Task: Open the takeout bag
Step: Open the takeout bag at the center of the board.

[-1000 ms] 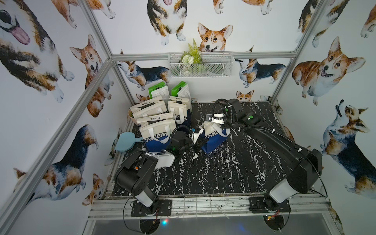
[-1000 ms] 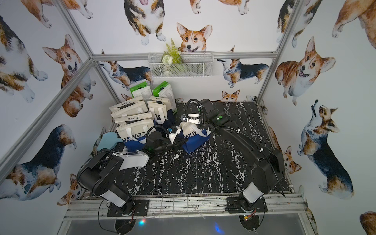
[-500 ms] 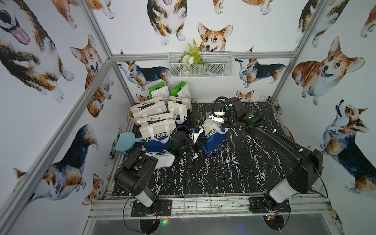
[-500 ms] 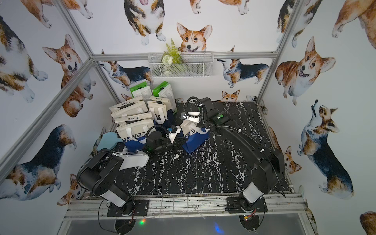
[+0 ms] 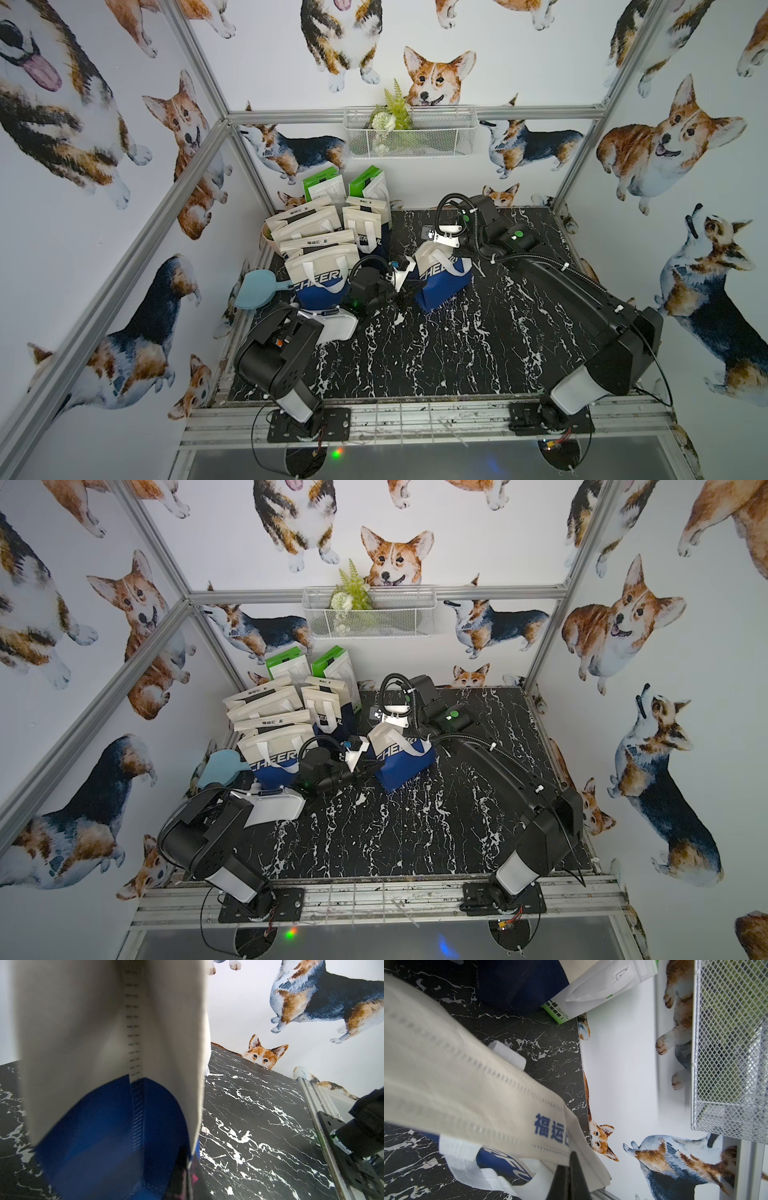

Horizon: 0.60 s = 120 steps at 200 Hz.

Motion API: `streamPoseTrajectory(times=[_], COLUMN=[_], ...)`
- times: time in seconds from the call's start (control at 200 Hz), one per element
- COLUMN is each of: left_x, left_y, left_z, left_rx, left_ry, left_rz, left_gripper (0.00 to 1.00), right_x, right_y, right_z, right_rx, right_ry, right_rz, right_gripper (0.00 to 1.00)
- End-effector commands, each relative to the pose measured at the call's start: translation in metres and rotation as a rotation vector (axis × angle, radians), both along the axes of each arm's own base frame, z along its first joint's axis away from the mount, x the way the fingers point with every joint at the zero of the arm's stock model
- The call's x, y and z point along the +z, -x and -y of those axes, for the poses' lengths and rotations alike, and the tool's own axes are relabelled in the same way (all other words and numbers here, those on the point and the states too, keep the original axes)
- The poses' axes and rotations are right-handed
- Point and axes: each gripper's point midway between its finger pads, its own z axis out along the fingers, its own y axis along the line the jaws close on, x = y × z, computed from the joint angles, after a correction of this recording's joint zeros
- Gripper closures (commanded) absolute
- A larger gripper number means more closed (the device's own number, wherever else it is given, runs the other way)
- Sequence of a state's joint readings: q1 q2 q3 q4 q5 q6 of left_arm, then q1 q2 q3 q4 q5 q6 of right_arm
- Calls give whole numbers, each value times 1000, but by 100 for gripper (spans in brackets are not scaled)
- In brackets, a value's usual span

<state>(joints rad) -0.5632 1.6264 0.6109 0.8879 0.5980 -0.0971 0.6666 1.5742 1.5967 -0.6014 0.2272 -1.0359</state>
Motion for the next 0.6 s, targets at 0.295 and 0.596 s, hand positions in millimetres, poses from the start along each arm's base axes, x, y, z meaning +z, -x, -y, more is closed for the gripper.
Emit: streamPoseTrajectory(times=[0.295,0.596], left_x=[-14,-13], left_y=[6,6], left_z=[0,0], left_rx=[-24,-22], left_ry=[-40,-38], left_rz=[-46,-46], left_gripper=[100,100], right_x=[46,18], right_y=[-5,21], right_z=[4,3], right_rx=[-46,66], right_ry=[-57,-112], right_rz=[126,103], right_gripper=[100,51])
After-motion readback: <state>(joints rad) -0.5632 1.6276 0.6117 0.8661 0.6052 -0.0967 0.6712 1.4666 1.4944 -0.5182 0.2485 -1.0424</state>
